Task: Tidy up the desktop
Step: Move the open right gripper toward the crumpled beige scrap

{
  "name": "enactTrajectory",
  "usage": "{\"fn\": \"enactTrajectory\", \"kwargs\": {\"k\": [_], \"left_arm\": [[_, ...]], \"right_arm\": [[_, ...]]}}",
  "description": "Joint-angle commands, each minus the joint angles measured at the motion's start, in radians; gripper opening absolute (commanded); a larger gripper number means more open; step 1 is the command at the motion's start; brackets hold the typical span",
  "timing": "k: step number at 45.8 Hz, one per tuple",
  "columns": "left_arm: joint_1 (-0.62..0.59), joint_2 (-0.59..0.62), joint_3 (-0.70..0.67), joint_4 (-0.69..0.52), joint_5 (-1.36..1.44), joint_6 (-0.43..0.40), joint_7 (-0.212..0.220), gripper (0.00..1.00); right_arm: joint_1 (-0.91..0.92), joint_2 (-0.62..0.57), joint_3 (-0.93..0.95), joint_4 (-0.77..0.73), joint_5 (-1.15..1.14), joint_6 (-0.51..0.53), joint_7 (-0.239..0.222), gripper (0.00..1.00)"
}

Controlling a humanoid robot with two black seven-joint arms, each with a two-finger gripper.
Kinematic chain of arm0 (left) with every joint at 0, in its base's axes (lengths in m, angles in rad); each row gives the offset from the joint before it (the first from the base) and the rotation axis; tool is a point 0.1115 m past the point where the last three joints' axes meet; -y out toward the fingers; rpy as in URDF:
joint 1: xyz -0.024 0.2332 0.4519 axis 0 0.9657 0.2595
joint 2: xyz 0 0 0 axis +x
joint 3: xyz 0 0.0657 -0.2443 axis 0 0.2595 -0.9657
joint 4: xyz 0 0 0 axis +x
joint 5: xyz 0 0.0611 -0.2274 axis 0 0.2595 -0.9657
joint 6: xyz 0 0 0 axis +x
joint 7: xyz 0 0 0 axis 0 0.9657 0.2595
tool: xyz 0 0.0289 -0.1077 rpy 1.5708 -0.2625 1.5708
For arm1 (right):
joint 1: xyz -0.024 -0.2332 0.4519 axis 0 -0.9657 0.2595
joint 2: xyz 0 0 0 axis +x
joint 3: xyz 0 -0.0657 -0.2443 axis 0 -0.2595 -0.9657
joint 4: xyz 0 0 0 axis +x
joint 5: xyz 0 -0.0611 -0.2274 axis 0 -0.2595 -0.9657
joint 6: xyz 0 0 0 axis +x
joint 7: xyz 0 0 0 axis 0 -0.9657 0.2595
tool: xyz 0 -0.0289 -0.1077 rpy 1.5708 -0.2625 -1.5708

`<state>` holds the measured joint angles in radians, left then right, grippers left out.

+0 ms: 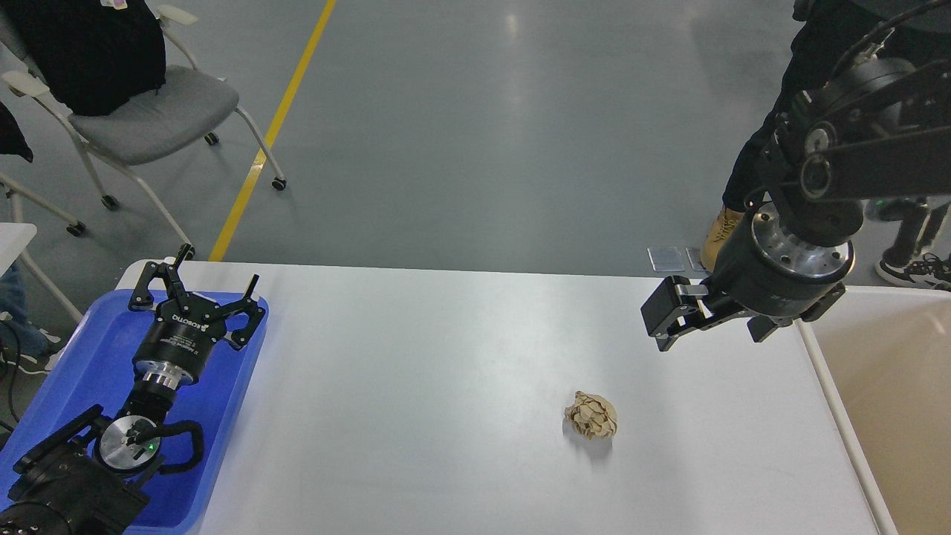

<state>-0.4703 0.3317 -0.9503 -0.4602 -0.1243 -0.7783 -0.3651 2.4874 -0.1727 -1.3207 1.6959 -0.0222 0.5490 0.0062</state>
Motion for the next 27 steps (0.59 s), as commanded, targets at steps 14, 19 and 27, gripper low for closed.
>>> {"fn": "enactTrajectory", "kwargs": {"k": [14,19,27], "left_arm": [[-0.001,0.000,0.001,0.000,0.000,-0.001,0.000,0.99],[-0.001,0.000,0.001,0.000,0.000,-0.001,0.000,0.99],[-0.001,0.000,0.001,0.000,0.000,0.001,0.000,0.99]], "right_arm": [[-0.051,0.031,0.018,-0.074,0.002,0.002,0.000,1.00],[-0.076,0.067,0.028,-0.102,0.004,-0.001,0.000,1.00],[-0.148,0.093,0.048,-0.166,0.007,-0.011,0.000,1.00]]}}
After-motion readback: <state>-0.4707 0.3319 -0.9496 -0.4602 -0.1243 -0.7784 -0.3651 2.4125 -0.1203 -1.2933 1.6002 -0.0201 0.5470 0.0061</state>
